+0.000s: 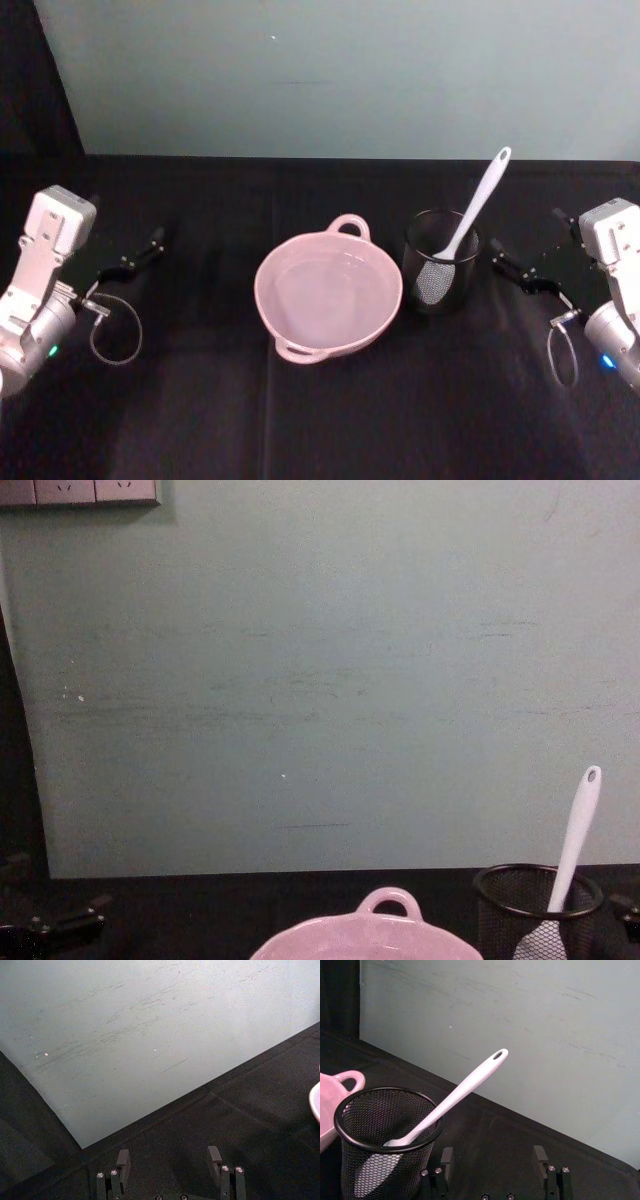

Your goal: Use the one hand to pick up the spoon and stir the clear water in the bowl.

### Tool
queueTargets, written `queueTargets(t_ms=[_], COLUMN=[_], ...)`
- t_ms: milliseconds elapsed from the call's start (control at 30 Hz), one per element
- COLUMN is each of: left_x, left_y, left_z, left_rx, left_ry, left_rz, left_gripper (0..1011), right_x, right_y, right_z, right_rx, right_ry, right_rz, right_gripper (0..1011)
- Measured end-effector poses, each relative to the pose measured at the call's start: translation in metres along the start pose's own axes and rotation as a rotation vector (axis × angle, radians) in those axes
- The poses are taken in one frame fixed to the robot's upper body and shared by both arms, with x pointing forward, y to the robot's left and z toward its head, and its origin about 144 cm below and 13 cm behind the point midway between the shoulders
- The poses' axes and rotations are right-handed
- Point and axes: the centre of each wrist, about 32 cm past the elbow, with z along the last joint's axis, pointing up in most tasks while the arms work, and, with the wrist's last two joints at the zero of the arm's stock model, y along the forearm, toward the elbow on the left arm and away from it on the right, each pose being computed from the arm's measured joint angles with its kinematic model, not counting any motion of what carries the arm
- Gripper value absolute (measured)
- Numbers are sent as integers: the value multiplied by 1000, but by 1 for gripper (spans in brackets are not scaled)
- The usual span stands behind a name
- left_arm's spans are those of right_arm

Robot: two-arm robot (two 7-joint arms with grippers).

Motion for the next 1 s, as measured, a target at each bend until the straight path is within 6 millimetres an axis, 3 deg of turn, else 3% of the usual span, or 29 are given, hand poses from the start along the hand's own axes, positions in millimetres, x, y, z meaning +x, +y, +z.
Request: queueTargets(t_ms=[833, 1000], left_x=[0, 0], left_y=[0, 0], left_z=[0, 0], left_rx=[0, 0], left_ry=[0, 0], left_rz=[0, 0], left_gripper=[1011, 1011], right_x=[0, 14], right_y=[0, -9], right_z=[0, 7], right_rx=[0, -5], right_ry=[-1, -2], right_rz=[0, -14], right_gripper=[1002, 1003])
